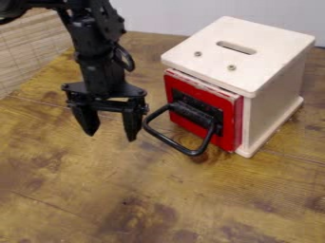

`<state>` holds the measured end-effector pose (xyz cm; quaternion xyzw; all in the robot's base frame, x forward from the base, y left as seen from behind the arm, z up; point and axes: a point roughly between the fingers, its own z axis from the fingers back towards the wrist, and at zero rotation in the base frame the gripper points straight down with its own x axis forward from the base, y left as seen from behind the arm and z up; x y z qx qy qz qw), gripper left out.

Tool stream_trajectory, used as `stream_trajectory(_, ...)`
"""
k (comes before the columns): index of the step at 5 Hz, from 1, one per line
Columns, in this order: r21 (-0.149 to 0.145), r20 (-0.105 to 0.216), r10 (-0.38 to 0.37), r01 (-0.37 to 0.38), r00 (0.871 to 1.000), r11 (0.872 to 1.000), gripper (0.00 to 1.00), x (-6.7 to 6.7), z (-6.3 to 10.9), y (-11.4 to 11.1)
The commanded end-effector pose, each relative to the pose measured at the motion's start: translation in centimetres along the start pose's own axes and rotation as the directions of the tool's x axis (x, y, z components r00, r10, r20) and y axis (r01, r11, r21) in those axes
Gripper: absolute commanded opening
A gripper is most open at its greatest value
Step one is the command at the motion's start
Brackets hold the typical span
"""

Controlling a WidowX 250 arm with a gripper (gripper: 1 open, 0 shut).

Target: Close the drawer

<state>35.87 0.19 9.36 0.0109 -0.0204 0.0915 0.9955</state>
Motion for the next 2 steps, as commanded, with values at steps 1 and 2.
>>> stream_trajectory(1,-0.016,0.111,-0.017,0.019,0.994,1.000,1.00,0.59,3.74,-0.53)
stream_trajectory(2,-0.017,0.109,-0.017,0.019,0.994,1.000,1.00,0.60,3.64,-0.49)
